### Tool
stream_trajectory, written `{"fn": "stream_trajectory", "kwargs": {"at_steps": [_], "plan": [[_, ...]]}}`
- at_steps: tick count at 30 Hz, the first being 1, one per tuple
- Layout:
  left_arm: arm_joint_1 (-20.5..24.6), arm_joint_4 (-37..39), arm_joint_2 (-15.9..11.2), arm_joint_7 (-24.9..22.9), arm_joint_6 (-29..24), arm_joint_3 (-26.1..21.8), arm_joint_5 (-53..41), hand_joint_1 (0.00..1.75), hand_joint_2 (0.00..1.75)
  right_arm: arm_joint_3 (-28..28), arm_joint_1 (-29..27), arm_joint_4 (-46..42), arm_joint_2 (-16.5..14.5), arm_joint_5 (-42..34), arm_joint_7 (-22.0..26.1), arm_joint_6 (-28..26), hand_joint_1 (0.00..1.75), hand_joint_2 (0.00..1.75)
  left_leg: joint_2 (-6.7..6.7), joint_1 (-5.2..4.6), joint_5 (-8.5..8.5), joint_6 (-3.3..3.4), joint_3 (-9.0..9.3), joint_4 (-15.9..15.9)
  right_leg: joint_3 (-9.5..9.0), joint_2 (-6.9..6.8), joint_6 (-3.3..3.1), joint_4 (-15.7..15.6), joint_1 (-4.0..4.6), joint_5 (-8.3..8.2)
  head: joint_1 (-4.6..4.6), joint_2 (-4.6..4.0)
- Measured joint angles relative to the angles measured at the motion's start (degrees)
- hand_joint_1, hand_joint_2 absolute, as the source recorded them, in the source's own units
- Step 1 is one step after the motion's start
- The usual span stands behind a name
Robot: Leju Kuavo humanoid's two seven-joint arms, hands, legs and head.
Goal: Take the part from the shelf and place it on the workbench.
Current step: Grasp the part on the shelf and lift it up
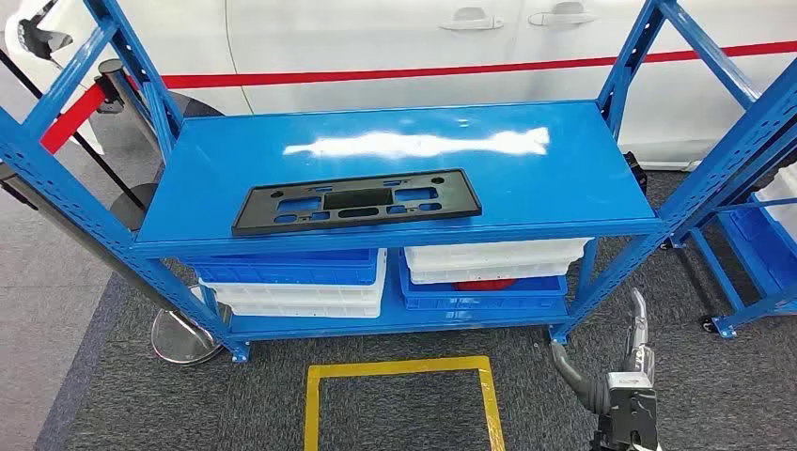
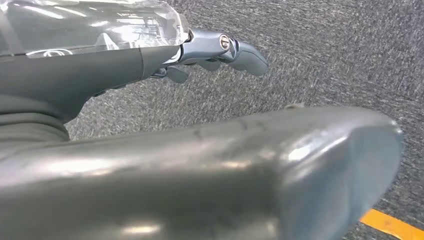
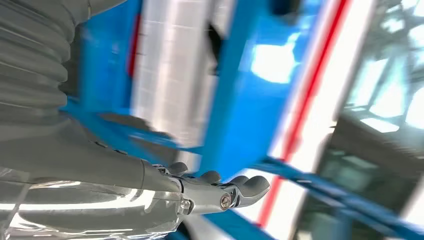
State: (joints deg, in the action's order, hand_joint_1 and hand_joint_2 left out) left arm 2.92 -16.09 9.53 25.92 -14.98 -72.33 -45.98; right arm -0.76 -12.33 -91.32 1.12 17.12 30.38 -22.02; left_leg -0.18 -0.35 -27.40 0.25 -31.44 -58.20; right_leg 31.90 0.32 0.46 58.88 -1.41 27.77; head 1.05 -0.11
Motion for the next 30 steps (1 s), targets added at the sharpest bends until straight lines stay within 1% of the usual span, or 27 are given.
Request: {"fn": "stream_trajectory", "kwargs": {"at_steps": [1, 2, 4, 6, 8, 10, 11, 12, 13, 14, 15, 16, 17, 18, 19, 20, 21, 22, 24, 25, 26, 27, 28, 30], "plan": [[0.03, 0.0, -0.04, 0.03, 0.12, -0.04, -0.11, 0.0, 0.0, -0.57, -0.03, -0.68, 0.22, 0.5, 0.01, -0.16, 0.0, 1.16, 0.0, 0.0, -0.02, 0.02, -0.01, -0.03, 0.0, 0.0, 0.03, 0.0, 0.0, 0.0, 0.0, 0.0], [0.06, 0.0, -0.08, 0.07, 0.21, -0.1, -0.2, 0.0, 0.0, -1.16, -0.05, -1.35, 0.45, 1.02, 0.02, -0.33, 0.0, 0.87, 0.0, -0.01, -0.03, 0.05, -0.02, -0.07, 0.0, 0.0, 0.07, 0.0, -0.01, -0.01, 0.0, 0.0], [0.16, 0.0, -0.23, 0.25, 0.59, -0.29, -0.6, 0.0, 0.0, -3.67, -0.08, -4.02, 1.44, 3.22, -0.07, -0.92, 0.0, 0.87, 0.0, -0.03, -0.12, 0.19, -0.14, -0.25, 0.0, 0.0, 0.26, 0.0, -0.03, -0.01, 0.0, 0.0], [0.21, 0.0, -0.39, 0.4, 0.98, -0.37, -1.08, 0.0, 0.0, -6.21, -0.02, -6.31, 2.45, 5.66, -0.55, -1.35, 0.0, 1.75, 0.0, -0.07, -0.24, 0.44, -0.31, -0.47, 0.0, 0.0, 0.52, -0.01, -0.08, -0.02, 0.0, 0.0], [0.22, 0.04, -0.62, 0.51, 1.4, -0.37, -1.83, 0.0, 0.0, -8.72, 0.15, -8.14, 3.49, 8.33, -1.56, -1.56, 0.0, 1.75, -0.01, -0.16, -0.28, 0.78, -0.45, -0.63, -0.03, 0.0, 0.9, -0.16, -0.16, -0.1, 0.0, 0.0], [0.27, 0.1, -0.83, 0.69, 1.8, -0.35, -2.75, 0.0, 0.0, -11.28, 0.49, -9.74, 4.58, 11.08, -2.91, -1.6, 0.0, 1.75, 0.04, 0.02, 0.15, 1.35, -0.16, 0.07, -0.16, -0.03, 1.38, -0.32, -0.1, -0.1, -0.02, 0.0], [0.31, 0.13, -0.91, 0.84, 2.03, -0.33, -3.22, 0.0, 0.0, -12.54, 0.72, -10.39, 5.08, 12.47, -3.66, -1.62, 0.0, 1.75, 0.09, 0.19, 0.52, 1.69, 0.12, 0.64, 0.11, -0.06, 1.49, 0.37, -0.03, 0.49, -0.06, 0.0], [0.35, 0.15, -1.0, 1.02, 2.26, -0.31, -3.68, 0.0, 0.0, -13.72, 0.96, -10.9, 5.52, 13.9, -4.47, -1.67, 0.0, 1.75, 0.14, 0.38, 0.86, 1.97, 0.39, 1.19, 0.9, -0.09, 1.54, 2.12, 0.06, 1.66, -0.1, 0.0], [0.38, 0.19, -1.1, 1.21, 2.46, -0.27, -4.12, 0.0, 0.0, -14.78, 1.18, -11.23, 5.89, 15.34, -5.3, -1.75, 0.0, 1.75, 0.18, 0.48, 1.07, 2.13, 0.55, 1.47, 2.28, -0.12, 1.53, 5.08, 0.05, 3.38, -0.14, 0.0], [0.39, 0.21, -1.21, 1.41, 2.61, -0.23, -4.57, 0.0, 0.0, -15.77, 1.36, -11.41, 6.14, 16.88, -6.2, -1.92, 0.0, 1.75, 0.19, 0.45, 1.12, 2.25, 0.55, 1.56, 4.18, -0.13, 1.54, 8.84, 0.1, 5.26, -0.16, 0.0], [0.39, 0.23, -1.32, 1.62, 2.69, -0.17, -5.01, 0.0, 0.0, -16.61, 1.48, -11.48, 6.31, 18.44, -7.07, -2.22, 0.0, 1.75, 0.17, 0.41, 1.1, 2.26, 0.53, 1.54, 6.03, -0.12, 1.61, 12.41, 0.1, 6.62, -0.16, 0.0], [0.38, 0.27, -1.42, 1.81, 2.75, -0.08, -5.47, 0.0, 0.0, -17.31, 1.56, -11.48, 6.43, 20.07, -7.9, -2.63, 0.0, 1.75, 0.13, 0.36, 1.06, 2.25, 0.56, 1.52, 7.29, -0.13, 1.65, 14.67, 0.09, 7.0, -0.15, 0.0], [0.37, 0.32, -1.51, 2.03, 2.79, 0.04, -5.96, 0.0, 0.0, -17.92, 1.65, -11.48, 6.48, 21.82, -8.69, -3.21, 0.0, 1.75, 0.08, 0.34, 0.98, 2.21, 0.63, 1.49, 7.63, -0.14, 1.66, 14.94, 0.09, 6.27, -0.15, 0.0], [0.37, 0.36, -1.59, 2.24, 2.8, 0.19, -6.46, 0.0, 0.0, -18.38, 1.8, -11.54, 6.5, 23.58, -9.36, -3.85, 0.0, 1.75, 0.0, 0.35, 0.86, 2.12, 0.76, 1.43, 6.77, -0.17, 1.6, 12.82, 0.08, 4.44, -0.16, 0.0], [0.38, 0.42, -1.65, 2.43, 2.8, 0.38, -6.95, 0.0, 0.0, -18.73, 2.0, -11.67, 6.5, 25.4, -9.96, -4.54, 0.0, 1.75, -0.07, 0.37, 0.67, 1.95, 0.93, 1.3, 4.96, -0.21, 1.5, 8.86, 0.06, 2.04, -0.16, 0.0], [0.39, 0.48, -1.69, 2.62, 2.77, 0.62, -7.46, 0.0, 0.0, -19.06, 2.28, -11.87, 6.5, 27.33, -10.51, -5.25, 0.0, 1.75, -0.13, 0.28, 0.42, 1.7, 1.03, 1.11, 3.13, -0.26, 1.34, 4.96, 0.15, 0.36, -0.16, 0.0], [0.4, 0.54, -1.75, 2.78, 2.71, 0.91, -7.98, 0.0, 0.0, -19.36, 2.57, -12.14, 6.48, 29.32, -11.01, -5.95, 0.0, 1.75, -0.17, 0.18, 0.18, 1.41, 1.07, 0.89, 1.68, -0.26, 1.11, 1.87, 0.24, -0.82, -0.15, 0.0], [0.41, 0.6, -1.82, 2.91, 2.61, 1.23, -8.51, 0.0, 0.0, -19.64, 2.86, -12.44, 6.41, 31.33, -11.45, -6.62, 0.0, 1.75, -0.19, 0.09, -0.01, 1.1, 1.05, 0.72, 0.93, -0.23, 0.87, 0.15, 0.36, -1.23, -0.11, 0.0], [0.44, 0.72, -2.0, 3.12, 2.38, 1.9, -9.62, 0.0, 0.0, -20.1, 3.39, -12.99, 6.17, 35.38, -12.16, -7.79, 0.0, 1.75, -0.18, 0.03, -0.13, 0.49, 1.02, 0.66, 0.92, -0.11, 0.28, -0.27, 0.55, -1.12, -0.07, 0.0], [0.44, 0.75, -2.1, 3.2, 2.26, 2.29, -10.21, 0.0, 0.0, -20.24, 3.68, -13.24, 5.94, 37.36, -12.43, -8.31, 0.0, 1.75, -0.17, 0.11, -0.27, 0.16, 1.01, 0.62, 0.9, -0.13, -0.06, -0.41, 0.49, -1.18, -0.07, 0.0], [0.45, 0.8, -2.19, 3.27, 2.14, 2.71, -10.85, 0.0, 0.0, -20.33, 4.02, -13.48, 5.61, 39.36, -12.63, -8.85, 0.0, 1.75, -0.16, 0.18, -0.76, -0.21, 0.8, 0.06, 0.83, -0.17, -0.44, -0.57, 0.39, -1.24, -0.05, 0.0], [0.47, 0.85, -2.25, 3.32, 2.02, 3.17, -11.49, 0.0, 0.0, -20.42, 4.41, -13.68, 5.2, 41.28, -12.78, -9.38, 0.0, 1.75, -0.15, 0.29, -1.8, -0.59, 0.13, -1.48, 0.77, -0.23, -0.76, -0.75, 0.27, -1.31, -0.01, 0.0], [0.47, 0.92, -2.32, 3.34, 1.88, 3.64, -12.16, 0.0, 0.0, -20.55, 4.81, -13.82, 4.69, 43.23, -12.88, -9.91, 0.0, 1.75, -0.14, 0.43, -3.43, -0.95, -1.17, -4.3, 0.71, -0.32, -1.0, -0.85, 0.18, -1.33, 0.03, 0.0], [0.45, 1.14, -2.37, 3.19, 1.56, 4.37, -13.43, 0.0, 0.0, -20.9, 5.5, -13.91, 3.61, 47.09, -12.97, -10.91, 0.0, 1.75, -0.13, 0.66, -7.01, -1.52, -5.06, -12.3, 0.73, -0.44, -1.21, -0.83, 0.21, -1.26, 0.09, 0.0]]}}
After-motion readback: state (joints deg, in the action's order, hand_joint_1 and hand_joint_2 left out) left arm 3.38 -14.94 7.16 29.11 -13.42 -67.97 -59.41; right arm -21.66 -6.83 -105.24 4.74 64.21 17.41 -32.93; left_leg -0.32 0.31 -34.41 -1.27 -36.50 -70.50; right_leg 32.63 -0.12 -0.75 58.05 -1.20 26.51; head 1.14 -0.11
